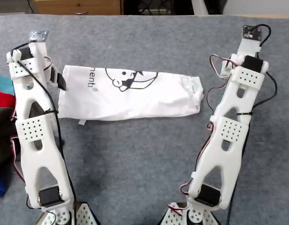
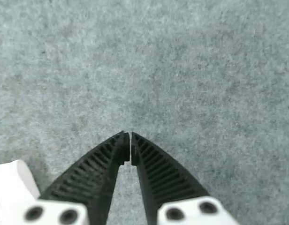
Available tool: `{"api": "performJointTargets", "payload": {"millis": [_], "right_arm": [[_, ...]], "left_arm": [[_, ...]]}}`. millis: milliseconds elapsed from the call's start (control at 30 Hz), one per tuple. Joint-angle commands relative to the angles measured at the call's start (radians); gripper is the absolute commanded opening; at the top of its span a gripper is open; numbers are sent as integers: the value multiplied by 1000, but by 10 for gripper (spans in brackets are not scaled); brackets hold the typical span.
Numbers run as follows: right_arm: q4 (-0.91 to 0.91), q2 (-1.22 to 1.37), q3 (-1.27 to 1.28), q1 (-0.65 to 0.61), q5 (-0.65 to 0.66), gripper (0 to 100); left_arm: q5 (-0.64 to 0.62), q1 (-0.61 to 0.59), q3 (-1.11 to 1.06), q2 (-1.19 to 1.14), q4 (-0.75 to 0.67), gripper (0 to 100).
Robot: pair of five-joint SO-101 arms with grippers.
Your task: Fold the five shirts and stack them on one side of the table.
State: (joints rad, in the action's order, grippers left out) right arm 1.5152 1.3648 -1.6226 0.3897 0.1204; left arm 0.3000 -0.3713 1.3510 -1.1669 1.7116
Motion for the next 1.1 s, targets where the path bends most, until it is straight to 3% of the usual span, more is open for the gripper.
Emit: {"api": "performJointTargets", "payload": {"millis": [0,233,533,800,967,1067], "right_arm": [[-12,-24,-44,-23,12,15],[-11,-22,-42,-23,12,15],[-12,-22,-42,-23,12,15],[-15,-22,-42,-23,12,15],[-15,-22,-42,-23,12,15],[-15,-22,-42,-23,12,15]], "left_arm": [[17,-10,105,-3,41,263],[-32,-8,171,38,49,264],[-31,35,-64,97,44,264],[-55,35,-91,-31,-3,262],[-61,44,-59,-46,5,219],[-61,48,-59,-46,5,129]]}}
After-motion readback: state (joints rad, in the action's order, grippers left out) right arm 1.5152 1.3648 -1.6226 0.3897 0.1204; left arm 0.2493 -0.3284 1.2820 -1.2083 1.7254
